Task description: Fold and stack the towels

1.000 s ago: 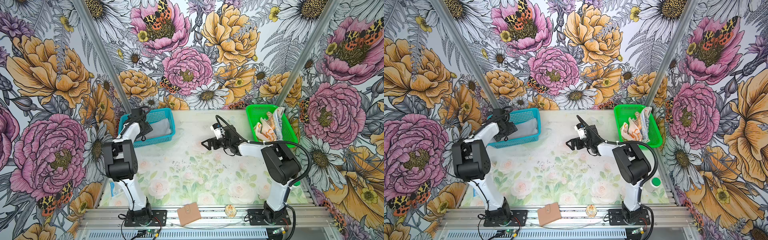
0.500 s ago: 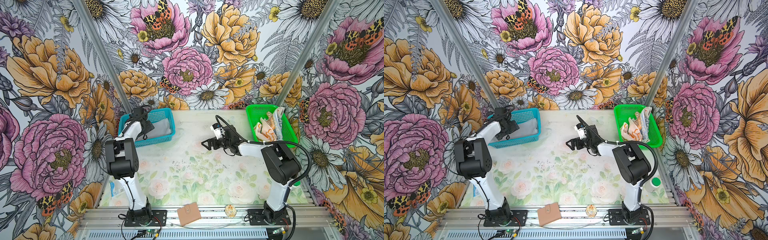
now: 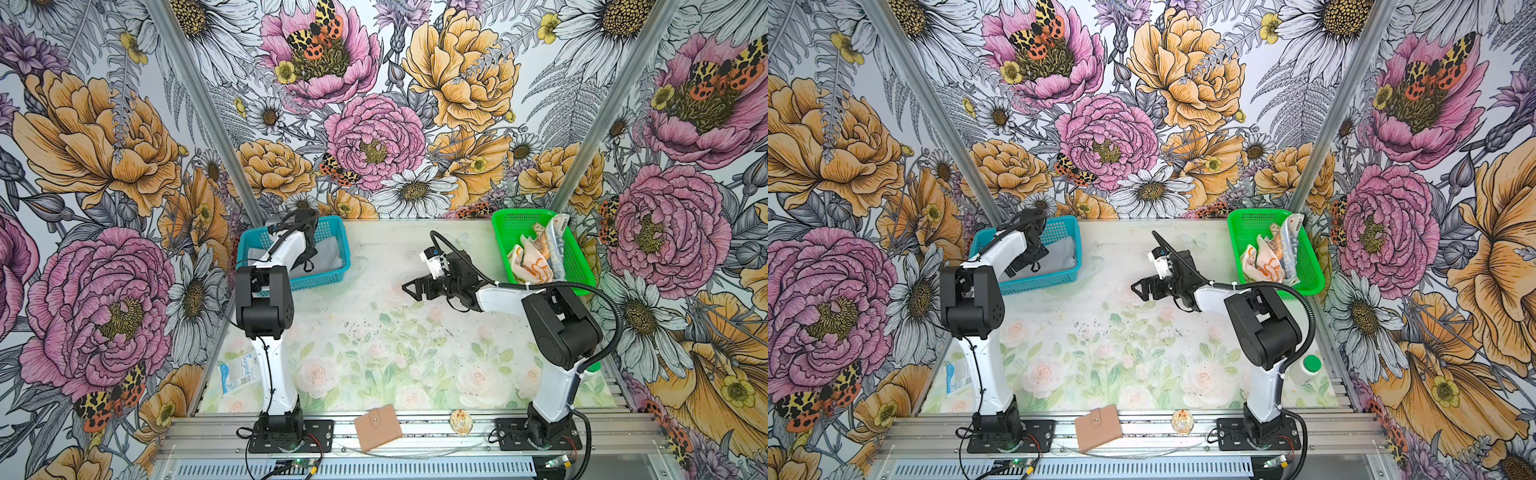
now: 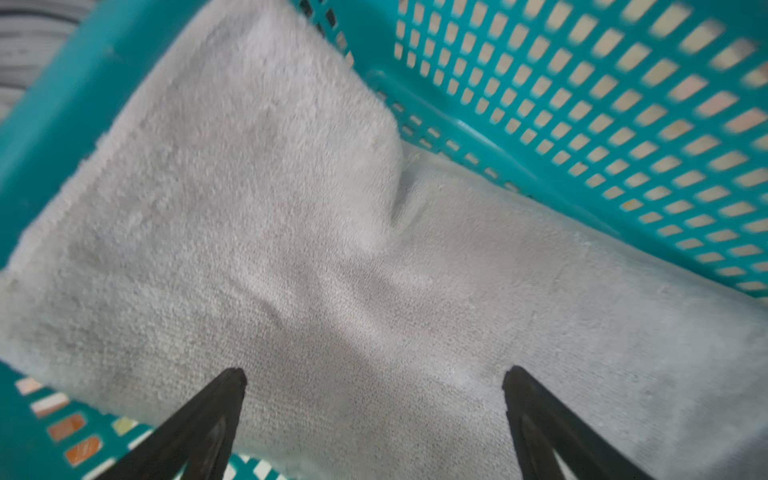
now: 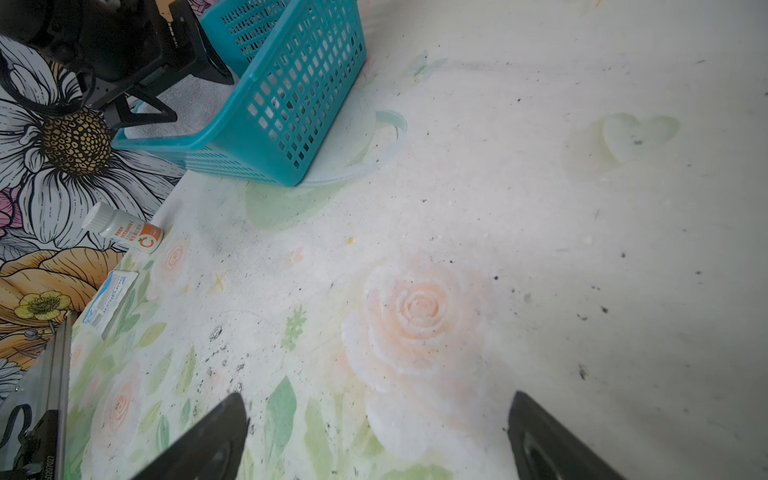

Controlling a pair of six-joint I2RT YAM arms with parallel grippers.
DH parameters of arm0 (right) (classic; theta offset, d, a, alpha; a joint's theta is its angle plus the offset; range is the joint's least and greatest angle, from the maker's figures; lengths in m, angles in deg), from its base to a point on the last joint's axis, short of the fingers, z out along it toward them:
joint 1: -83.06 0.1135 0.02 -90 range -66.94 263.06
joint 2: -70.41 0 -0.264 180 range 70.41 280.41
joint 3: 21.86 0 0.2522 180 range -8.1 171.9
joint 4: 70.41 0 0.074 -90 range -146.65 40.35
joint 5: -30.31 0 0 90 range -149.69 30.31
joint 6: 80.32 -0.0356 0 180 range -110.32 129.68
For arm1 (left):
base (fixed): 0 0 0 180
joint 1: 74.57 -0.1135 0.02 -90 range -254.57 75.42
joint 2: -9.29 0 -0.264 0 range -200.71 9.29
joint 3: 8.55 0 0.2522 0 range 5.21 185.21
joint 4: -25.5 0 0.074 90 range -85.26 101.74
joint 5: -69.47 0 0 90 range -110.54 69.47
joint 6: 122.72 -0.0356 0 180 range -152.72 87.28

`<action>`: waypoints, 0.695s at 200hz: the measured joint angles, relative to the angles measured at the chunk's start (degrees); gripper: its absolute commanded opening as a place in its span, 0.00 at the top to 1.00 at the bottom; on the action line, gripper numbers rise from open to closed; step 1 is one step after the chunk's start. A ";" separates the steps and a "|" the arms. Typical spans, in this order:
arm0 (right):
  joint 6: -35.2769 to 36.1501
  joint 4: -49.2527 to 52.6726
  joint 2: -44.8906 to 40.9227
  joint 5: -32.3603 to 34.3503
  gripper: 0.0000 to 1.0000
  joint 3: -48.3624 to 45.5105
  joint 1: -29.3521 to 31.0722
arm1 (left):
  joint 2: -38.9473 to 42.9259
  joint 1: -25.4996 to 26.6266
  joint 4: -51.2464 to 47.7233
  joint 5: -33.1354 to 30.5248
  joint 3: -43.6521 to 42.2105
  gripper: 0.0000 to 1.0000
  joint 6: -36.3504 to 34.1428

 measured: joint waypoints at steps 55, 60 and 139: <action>0.02 0.00 0.00 0.00 0.01 0.00 0.00 | -0.46 -1.11 -6.56 -0.11 0.35 0.01 13.77; 0.04 0.00 0.00 0.00 0.01 0.00 0.00 | -0.59 -1.14 -7.19 -0.09 0.63 0.01 14.75; 0.44 -0.02 0.00 0.48 0.01 0.00 0.00 | -3.96 4.11 -10.64 -10.29 8.17 0.01 9.70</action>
